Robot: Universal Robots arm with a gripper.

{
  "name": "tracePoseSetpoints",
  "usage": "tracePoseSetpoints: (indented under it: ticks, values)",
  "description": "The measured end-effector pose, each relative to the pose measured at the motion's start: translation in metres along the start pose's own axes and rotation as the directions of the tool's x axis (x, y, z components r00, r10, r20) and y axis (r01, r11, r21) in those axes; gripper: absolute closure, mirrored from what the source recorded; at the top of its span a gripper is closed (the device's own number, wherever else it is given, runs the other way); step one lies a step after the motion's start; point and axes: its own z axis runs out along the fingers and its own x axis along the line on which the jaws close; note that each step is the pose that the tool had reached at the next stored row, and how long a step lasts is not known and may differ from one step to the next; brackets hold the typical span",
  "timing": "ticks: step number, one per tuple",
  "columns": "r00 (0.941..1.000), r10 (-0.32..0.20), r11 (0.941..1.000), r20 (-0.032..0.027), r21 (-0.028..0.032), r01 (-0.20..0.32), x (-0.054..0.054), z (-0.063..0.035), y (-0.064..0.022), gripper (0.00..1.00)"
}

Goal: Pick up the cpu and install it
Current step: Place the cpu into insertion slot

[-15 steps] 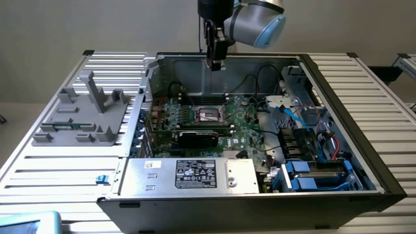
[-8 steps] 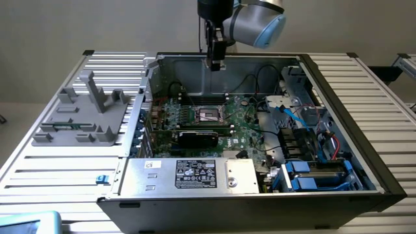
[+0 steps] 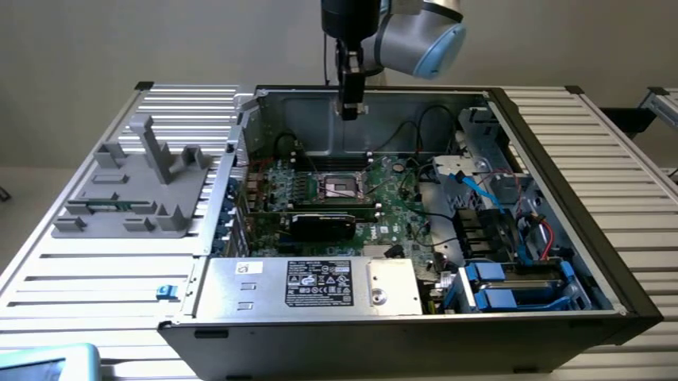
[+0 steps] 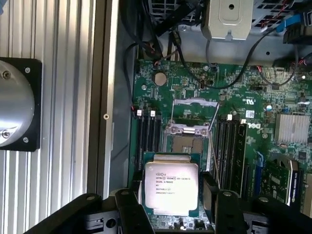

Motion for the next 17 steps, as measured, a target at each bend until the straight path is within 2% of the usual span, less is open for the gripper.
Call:
tracePoseSetpoints:
  ticks: [6, 11, 17]
  values:
    - [0.9996, 0.029, 0.9996, 0.0007, -0.0006, -0.029, -0.005, 0.0096, -0.0004, 0.44]
    - [0.9995, 0.03, 0.9995, -0.0046, -0.001, -0.03, -0.018, 0.0185, -0.0011, 0.44]
    - [0.999, 0.045, 0.999, -0.004, -0.0011, -0.045, -0.02, 0.0292, -0.0022, 0.44]
